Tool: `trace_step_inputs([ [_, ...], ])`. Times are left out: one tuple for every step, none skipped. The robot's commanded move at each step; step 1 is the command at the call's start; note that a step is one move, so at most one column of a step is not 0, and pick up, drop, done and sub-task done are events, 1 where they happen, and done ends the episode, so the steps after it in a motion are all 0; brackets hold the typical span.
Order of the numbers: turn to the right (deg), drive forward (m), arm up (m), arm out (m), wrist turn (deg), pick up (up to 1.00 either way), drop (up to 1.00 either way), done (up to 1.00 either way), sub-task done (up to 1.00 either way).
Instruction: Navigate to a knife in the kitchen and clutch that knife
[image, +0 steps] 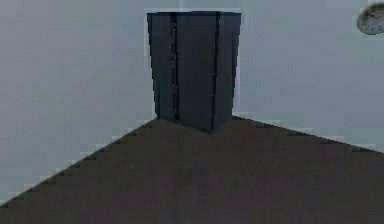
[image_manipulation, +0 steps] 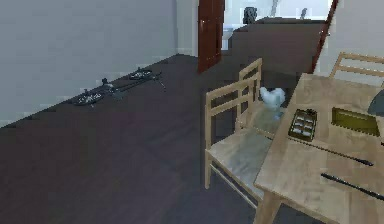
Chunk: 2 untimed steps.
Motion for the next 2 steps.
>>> trace_step_inputs([
  [0.0,0.15,0.00,0.00,0.0,0.00,0.00,0.00,0.00],
  [-45.0,0.00,0.00,0.00,0.0,0.00,0.00,0.00,0.00],
])
